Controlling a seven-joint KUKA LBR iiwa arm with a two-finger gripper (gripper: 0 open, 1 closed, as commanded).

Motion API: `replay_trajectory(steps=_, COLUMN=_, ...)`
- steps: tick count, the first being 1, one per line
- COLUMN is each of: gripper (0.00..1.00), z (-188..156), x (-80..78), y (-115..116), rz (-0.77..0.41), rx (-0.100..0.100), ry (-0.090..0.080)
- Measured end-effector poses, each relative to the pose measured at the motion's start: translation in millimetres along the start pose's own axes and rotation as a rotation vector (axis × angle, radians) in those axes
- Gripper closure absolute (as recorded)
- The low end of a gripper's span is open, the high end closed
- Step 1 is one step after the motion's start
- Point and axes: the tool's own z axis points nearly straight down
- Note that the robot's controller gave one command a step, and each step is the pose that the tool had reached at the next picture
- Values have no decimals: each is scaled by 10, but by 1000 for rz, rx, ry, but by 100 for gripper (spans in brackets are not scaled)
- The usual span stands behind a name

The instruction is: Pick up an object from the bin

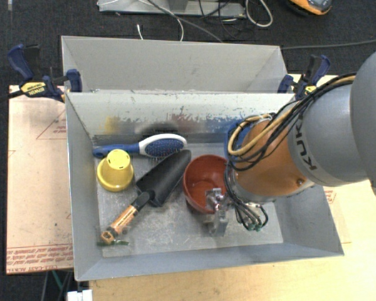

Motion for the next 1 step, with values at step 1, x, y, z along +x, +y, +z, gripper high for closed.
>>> replay_trajectory(steps=1, gripper=100, z=0, x=0, y=0, rz=0, rx=0, ry=0)
